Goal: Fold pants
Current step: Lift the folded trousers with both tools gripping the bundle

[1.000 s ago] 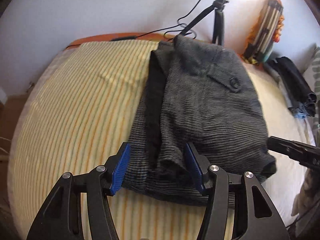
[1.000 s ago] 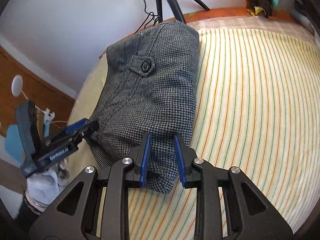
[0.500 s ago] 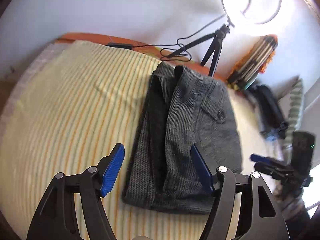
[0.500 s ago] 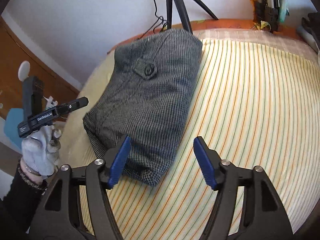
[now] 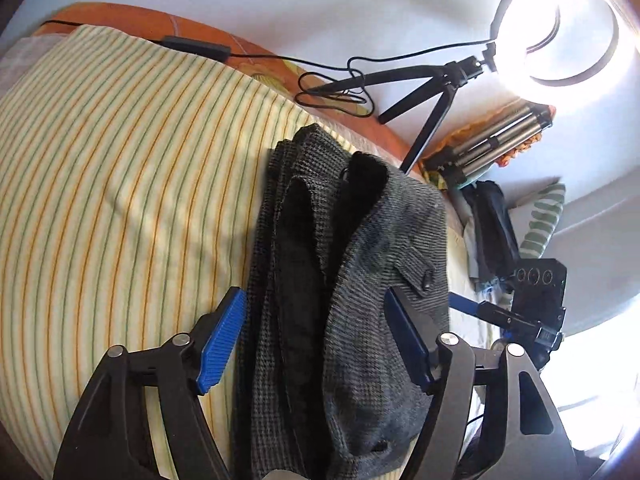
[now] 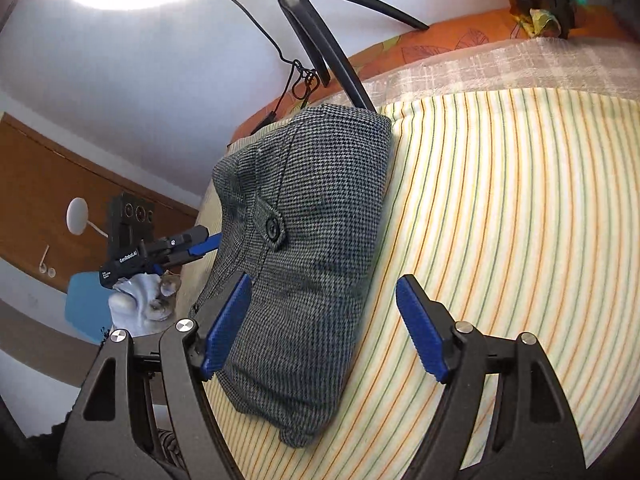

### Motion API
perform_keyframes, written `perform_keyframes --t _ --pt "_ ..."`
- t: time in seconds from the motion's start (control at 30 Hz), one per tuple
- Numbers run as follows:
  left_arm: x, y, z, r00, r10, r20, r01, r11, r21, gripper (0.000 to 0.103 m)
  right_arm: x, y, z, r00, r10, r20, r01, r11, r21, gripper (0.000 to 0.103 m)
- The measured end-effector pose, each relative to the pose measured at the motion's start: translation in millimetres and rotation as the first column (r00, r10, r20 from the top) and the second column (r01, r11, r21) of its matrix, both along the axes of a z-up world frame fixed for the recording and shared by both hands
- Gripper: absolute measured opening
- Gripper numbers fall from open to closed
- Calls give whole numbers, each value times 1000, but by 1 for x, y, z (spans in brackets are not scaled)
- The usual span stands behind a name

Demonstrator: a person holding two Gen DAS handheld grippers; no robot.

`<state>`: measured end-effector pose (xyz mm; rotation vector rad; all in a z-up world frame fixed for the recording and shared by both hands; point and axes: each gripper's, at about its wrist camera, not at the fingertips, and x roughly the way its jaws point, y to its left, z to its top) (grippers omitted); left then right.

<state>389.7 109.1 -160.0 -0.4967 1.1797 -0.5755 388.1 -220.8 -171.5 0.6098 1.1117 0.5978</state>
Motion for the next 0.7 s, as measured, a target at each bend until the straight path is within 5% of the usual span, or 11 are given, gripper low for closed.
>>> perform_keyframes --t 0.5,0.57,0.7 --pt "15 -24 -11 999 -39 17 40 999 -13 75 25 31 -28 998 58 -6 -57 992 116 78" --pt "12 -31 -10 998 -51 27 51 999 -10 62 25 38 -27 997 72 6 -72 990 118 70" --pt "9 -29 -9 997 -59 51 58 998 22 55 30 41 -26 997 80 2 -80 989 125 51"
